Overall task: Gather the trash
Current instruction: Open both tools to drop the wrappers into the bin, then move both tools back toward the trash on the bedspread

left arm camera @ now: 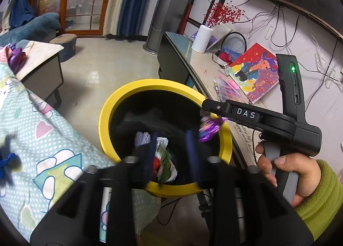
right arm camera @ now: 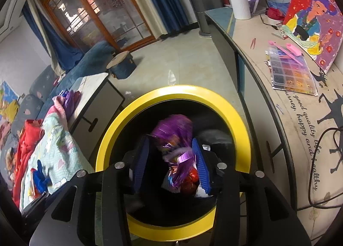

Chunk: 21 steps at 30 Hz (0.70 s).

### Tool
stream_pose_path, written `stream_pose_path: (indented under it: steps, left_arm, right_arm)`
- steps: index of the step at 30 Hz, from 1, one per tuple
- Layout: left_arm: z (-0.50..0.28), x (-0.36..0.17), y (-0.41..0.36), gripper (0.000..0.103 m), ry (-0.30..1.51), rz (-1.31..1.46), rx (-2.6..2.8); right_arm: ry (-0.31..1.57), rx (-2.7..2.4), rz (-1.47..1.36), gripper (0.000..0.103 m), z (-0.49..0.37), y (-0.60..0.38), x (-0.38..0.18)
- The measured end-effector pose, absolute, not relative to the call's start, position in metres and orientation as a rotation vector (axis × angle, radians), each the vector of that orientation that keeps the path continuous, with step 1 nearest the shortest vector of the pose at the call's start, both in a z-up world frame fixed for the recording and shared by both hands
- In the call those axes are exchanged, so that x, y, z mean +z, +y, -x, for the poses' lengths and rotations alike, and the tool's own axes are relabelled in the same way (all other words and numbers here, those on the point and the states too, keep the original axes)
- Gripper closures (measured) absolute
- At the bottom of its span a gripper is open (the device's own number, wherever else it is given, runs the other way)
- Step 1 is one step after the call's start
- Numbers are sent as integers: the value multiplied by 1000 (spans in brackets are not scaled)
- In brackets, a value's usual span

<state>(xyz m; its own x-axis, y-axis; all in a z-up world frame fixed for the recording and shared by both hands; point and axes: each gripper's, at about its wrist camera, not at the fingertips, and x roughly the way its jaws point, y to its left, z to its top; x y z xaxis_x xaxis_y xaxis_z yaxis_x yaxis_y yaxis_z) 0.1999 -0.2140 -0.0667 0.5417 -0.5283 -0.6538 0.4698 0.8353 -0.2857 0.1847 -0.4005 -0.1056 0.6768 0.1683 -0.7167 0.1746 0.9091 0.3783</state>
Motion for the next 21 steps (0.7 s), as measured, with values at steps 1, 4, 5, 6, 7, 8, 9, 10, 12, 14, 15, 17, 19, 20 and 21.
stream_pose_path:
  steps: [1,4,5,6,7,8,9,10,12,14,15,17,19,20,21]
  left_arm:
    - [-199,-66,-214,74,800,79,-593]
    - [-197,-63,-210,57,790,84,-582]
    - [-196,-61,-208,55,784,87,-576]
    - [-194,-59,-206,53,779,85,-567]
    - [-192,-57,-204,48,773,82,-554]
    - [-192,-56,-202,44,771,82,-545]
    - [-192,-55,-199,36,772,90,-534]
    - [-191,-54,-195,28,775,104,-524]
    - [-189,-50,-188,18,774,131,-500]
    - [-187,-47,-182,11,767,133,-472]
    - [-187,-45,-179,11,761,133,-458]
    - [-184,-39,-172,11,747,131,-430]
    - [-181,-33,-165,11,730,132,-400]
    - [-179,-31,-162,11,724,132,-391]
    - [-178,-28,-158,11,714,131,-377]
  right_arm:
    - [833,-4,-444,58,-185,-401,-105]
    - [827,-9,-447,55,-184,-402,-104]
    - [826,-9,-445,54,-184,-402,-104]
    - [824,-11,-442,54,-183,-401,-103]
    - [821,-10,-440,53,-183,-401,-102]
    - [818,-9,-438,52,-183,-400,-101]
    - [815,-8,-438,51,-182,-399,-100]
    - [810,-7,-435,49,-182,-398,-99]
    - [800,-4,-424,48,-181,-395,-95]
    - [790,-2,-415,41,-180,-391,-91]
    - [781,-3,-409,40,-178,-389,-88]
    - [767,2,-399,37,-176,-385,-83]
    - [757,7,-390,36,-175,-380,-79]
    - [751,8,-389,35,-173,-378,-77]
    - [737,14,-385,34,-171,-375,-73]
